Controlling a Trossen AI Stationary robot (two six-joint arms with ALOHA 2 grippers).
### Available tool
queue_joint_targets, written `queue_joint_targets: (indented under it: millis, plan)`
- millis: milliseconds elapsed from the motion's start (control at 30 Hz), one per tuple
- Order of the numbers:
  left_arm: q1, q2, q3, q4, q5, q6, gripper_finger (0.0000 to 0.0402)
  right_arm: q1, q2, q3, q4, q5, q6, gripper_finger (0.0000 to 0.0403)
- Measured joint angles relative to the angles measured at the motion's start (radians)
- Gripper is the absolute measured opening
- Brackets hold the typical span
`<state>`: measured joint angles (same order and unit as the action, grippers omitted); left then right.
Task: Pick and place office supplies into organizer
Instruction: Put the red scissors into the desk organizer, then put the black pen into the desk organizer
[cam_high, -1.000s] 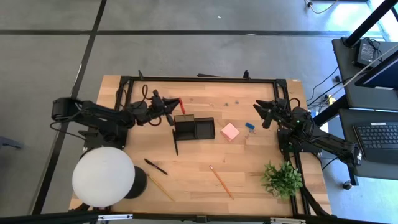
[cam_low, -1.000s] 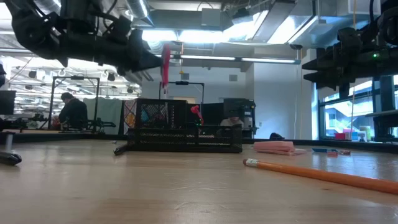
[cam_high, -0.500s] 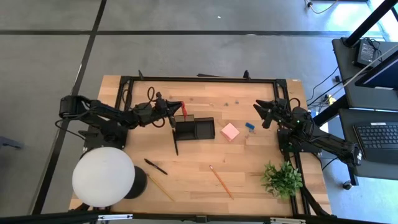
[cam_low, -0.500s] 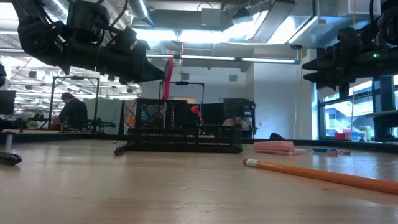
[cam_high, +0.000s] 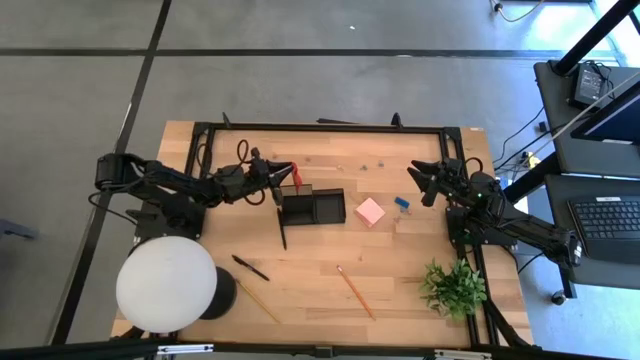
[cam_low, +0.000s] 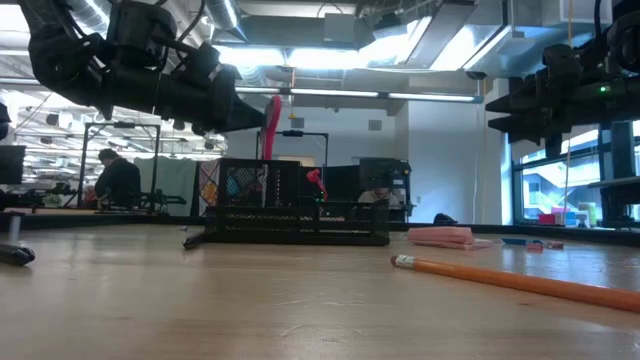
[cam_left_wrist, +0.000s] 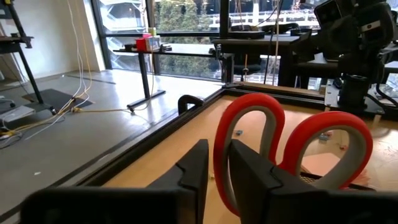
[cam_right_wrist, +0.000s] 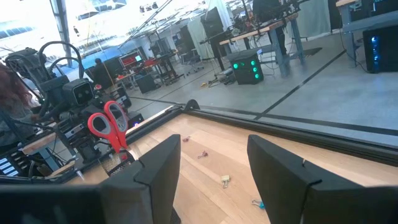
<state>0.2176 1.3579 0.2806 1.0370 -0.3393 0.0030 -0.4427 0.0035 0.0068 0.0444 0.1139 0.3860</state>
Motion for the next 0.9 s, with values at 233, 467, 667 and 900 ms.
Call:
queue_joint_targets:
  millis: [233,467,667,900]
  plan:
    - [0.000,0.000,0.000,0.000,0.005,0.000,0.0066,0.000,0.000,0.000,0.000,0.000,-0.002,0.0191]
    - [0.000,-0.001,0.000,-0.027,0.061,-0.020,0.0066,0.000,0.000,0.000,0.000,0.000,-0.002,0.0190]
    - [0.000,-0.001,0.000,-0.084,0.079,-0.055,0.0066,0.000,0.000,0.000,0.000,0.000,0.001,0.0190]
    - [0.000,-0.001,0.000,-0.091,0.079,-0.071,0.0066,0.000,0.000,0.000,0.000,0.000,0.002,0.0190]
